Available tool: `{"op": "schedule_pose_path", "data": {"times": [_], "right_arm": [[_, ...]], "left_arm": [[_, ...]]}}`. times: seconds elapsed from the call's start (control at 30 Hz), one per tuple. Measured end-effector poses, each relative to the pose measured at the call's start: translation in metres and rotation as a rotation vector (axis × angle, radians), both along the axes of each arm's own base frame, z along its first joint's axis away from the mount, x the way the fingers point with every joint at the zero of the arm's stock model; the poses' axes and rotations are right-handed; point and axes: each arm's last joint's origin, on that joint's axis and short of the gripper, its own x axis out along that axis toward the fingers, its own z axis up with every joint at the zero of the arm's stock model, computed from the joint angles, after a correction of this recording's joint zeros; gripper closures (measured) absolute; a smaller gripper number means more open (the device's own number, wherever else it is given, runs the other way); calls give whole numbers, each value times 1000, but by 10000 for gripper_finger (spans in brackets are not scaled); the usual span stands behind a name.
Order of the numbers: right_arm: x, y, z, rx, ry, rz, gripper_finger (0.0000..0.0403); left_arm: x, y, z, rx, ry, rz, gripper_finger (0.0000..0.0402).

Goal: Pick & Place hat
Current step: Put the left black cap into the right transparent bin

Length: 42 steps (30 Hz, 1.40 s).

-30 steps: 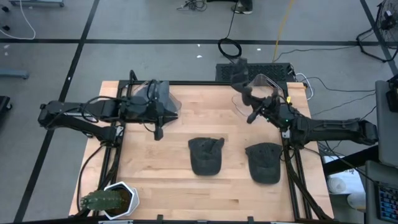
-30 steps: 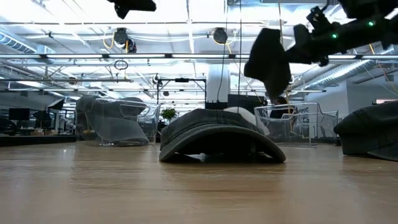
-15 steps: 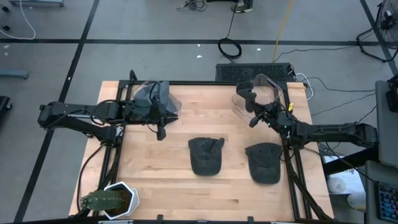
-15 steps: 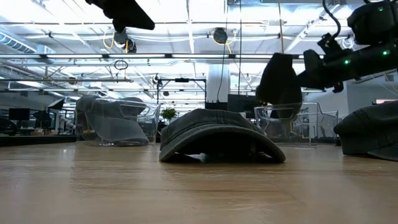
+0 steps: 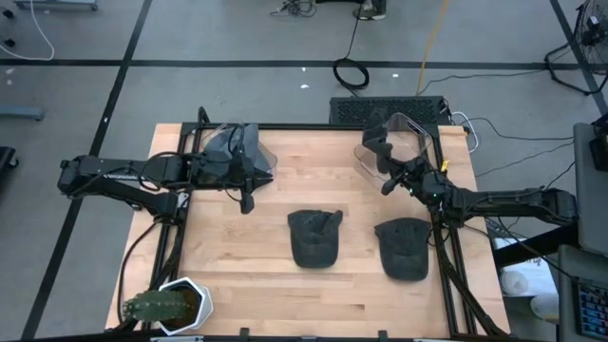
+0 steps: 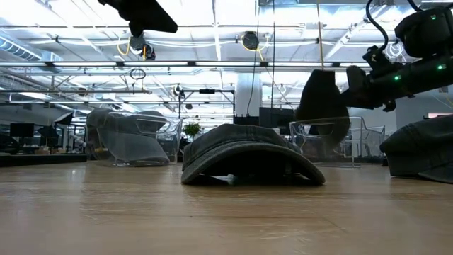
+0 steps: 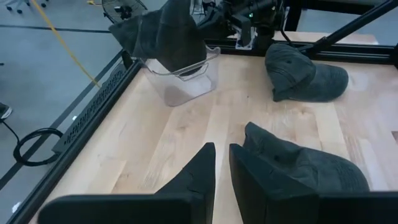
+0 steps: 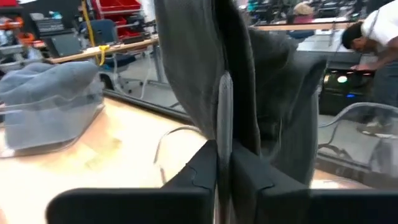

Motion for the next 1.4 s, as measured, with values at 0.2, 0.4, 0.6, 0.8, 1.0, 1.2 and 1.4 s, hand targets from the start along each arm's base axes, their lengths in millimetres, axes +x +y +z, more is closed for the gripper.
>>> {"op": "schedule_pose_path", "data": {"times": [0.2,0.4,0.6,0.8,1.0,1.2,1.4], "right_arm": [[0,0,0,-21,23,-12,292],[0,0,5,-41,-20,-12,208],[6,1,26,-134,-11,53,173],[23,3,83,-36,71,174,172],[37,2,145,92,171,254,176],[64,-8,166,171,535,322,168],[97,-20,153,171,813,424,164]], "left_arm": [[0,0,0,-14,-2,6,344],[0,0,0,-14,-3,6,344],[0,0,0,-16,-3,7,344],[0,0,0,-15,-9,7,344],[1,0,3,-14,-35,7,344],[1,0,3,-15,-33,7,344],[1,0,3,-15,-33,7,344]]}}
